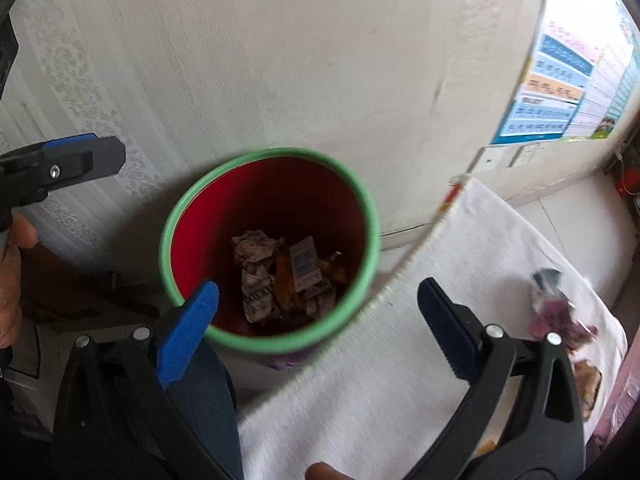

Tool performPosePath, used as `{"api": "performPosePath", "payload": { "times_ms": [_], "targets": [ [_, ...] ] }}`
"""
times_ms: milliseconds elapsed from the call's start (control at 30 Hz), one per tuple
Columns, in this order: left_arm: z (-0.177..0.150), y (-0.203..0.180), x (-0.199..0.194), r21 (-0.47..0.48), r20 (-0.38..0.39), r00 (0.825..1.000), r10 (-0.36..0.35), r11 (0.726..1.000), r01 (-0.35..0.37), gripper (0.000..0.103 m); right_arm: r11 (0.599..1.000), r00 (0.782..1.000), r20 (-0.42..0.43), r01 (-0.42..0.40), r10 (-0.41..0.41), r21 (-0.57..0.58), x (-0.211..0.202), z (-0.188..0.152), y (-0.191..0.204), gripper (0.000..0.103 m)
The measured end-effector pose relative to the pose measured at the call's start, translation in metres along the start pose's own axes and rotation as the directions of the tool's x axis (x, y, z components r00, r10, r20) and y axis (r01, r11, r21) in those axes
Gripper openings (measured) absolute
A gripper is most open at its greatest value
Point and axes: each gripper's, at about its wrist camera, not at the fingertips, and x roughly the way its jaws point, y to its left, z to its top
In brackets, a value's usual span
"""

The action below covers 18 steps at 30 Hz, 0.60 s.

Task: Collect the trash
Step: 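Move both tools back over the remaining wrappers on the table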

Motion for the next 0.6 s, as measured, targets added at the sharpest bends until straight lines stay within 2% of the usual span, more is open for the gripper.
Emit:
{"api": "performPosePath", "payload": {
  "times_ms": [133, 300, 600],
  "targets": [
    [-0.008, -0.037, -0.011, 0.012, 0.013, 0.999, -0.039, 0.999, 0.039, 0.095, 0.999, 0.999, 0.023, 0.026, -0.027, 0.042, -0.032, -0.025, -0.026, 0.098],
    [-0.022, -0.096, -0.012, 0.063, 0.023, 0.995, -0.102, 0.993, 0.101, 0.095, 0.99, 0.996, 0.028, 0.076, -0.08, 0.12, -0.066, -0.074, -0.074, 0.098],
    [-0.04, -0.212, 0.029, 0.146, -0.075, 0.979, -0.189, 0.969, 0.198, 0.095, 0.928, 0.978, 0.021, 0.191, -0.208, 0.321, -0.12, -0.161, -0.181, 0.098]
  ]
}}
